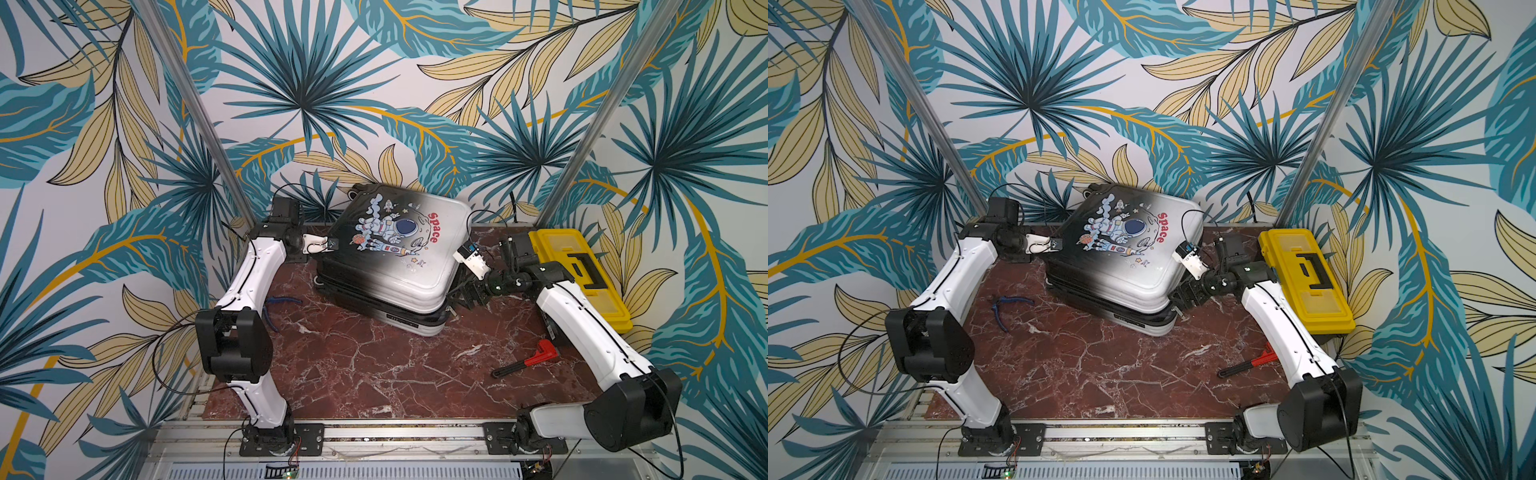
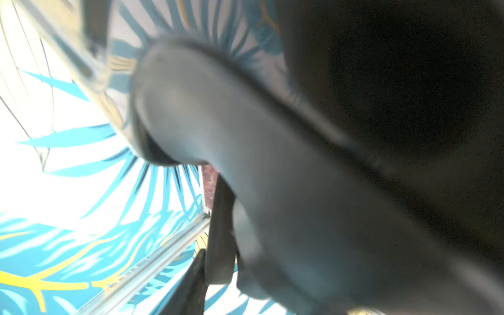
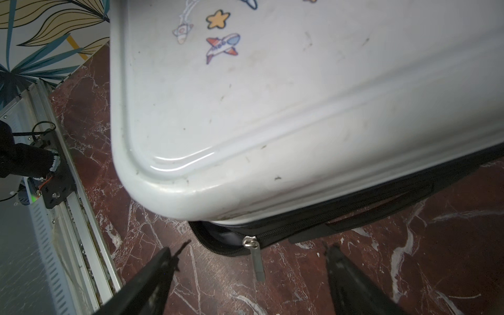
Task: Close the suitcase zippers
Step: Adjust the suitcase at the center of the board.
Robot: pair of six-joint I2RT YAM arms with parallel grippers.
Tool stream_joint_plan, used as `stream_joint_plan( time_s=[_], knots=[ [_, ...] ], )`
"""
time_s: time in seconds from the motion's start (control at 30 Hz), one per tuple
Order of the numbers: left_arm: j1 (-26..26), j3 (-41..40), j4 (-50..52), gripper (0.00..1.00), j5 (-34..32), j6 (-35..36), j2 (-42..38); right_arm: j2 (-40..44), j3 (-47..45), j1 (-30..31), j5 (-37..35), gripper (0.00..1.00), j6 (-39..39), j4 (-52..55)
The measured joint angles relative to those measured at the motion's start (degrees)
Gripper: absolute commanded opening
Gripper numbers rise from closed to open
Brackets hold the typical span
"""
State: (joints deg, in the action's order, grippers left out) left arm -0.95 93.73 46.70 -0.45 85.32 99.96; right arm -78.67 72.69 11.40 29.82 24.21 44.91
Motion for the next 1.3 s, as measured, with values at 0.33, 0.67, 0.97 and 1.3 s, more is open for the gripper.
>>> stream_joint_plan(
  time_s=[0.33,0.67,0.97,1.3],
  knots=[
    [-1.2,-7.8,-5.7,0.44,0.5,-2.5,-4.8,0.2,0.0,-0.2,-1.9,0.88,2.4,1.5],
    [-7.5,-13.6,-4.7,0.47,-1.9,-9.1,-10.7,5.3,-0.7,-3.8,-2.4,0.88,5.1,5.1],
    [-14.4,-15.8,-3.3,0.58,-5.7,-23.0,-12.7,6.1,-1.1,-7.3,-1.0,0.87,6.3,6.0],
    [-15.6,-15.5,-1.8,0.69,-9.0,-31.3,-11.3,1.9,-0.6,-8.6,0.5,0.87,6.5,6.0]
  ],
)
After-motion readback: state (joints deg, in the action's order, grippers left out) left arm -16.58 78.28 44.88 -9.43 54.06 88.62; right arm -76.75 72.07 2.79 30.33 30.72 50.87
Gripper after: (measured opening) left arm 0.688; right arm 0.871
